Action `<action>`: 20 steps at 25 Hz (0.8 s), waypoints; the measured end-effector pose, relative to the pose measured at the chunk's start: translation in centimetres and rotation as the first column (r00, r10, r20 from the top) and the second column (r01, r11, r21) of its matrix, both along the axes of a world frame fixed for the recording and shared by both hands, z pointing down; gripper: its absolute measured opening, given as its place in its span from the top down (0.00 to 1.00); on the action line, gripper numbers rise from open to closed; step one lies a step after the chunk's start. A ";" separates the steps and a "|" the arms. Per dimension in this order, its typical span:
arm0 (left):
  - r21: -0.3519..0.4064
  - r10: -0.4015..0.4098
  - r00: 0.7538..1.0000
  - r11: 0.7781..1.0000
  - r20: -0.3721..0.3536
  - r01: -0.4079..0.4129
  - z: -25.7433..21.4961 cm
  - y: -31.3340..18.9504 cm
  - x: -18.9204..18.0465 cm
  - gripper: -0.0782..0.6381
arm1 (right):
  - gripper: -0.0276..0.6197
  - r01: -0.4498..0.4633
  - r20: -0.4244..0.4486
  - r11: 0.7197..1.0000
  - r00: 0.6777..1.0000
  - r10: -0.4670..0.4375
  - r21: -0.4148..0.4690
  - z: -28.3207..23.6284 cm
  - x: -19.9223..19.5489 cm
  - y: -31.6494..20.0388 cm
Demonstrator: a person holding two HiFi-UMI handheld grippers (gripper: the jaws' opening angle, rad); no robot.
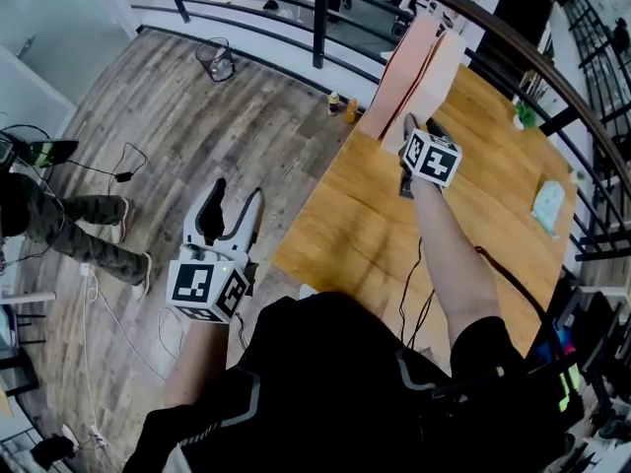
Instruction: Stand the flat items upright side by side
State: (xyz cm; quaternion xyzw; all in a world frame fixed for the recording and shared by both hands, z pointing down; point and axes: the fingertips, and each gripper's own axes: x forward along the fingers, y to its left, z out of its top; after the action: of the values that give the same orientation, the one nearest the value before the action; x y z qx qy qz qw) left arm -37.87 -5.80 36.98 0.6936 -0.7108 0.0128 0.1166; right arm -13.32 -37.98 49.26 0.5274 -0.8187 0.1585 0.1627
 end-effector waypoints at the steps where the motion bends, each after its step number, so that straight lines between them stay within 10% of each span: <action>1: -0.002 0.002 1.000 1.000 0.004 -0.002 0.0 0.0 0.1 0.51 | 0.64 -0.006 0.011 1.000 1.000 0.006 -0.003 0.0 0.1 -0.1; 20: 0.005 0.106 0.994 0.994 0.026 -0.106 -0.5 -2.3 2.8 0.51 | 0.63 0.067 0.064 0.997 0.995 -0.070 0.049 -4.0 2.5 4.4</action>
State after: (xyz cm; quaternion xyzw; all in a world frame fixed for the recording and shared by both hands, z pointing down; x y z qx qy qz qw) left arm -35.12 -8.10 36.46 0.7305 -0.6744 0.0254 0.1045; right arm -10.82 -33.59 45.28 0.4972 -0.8447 0.1511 0.1286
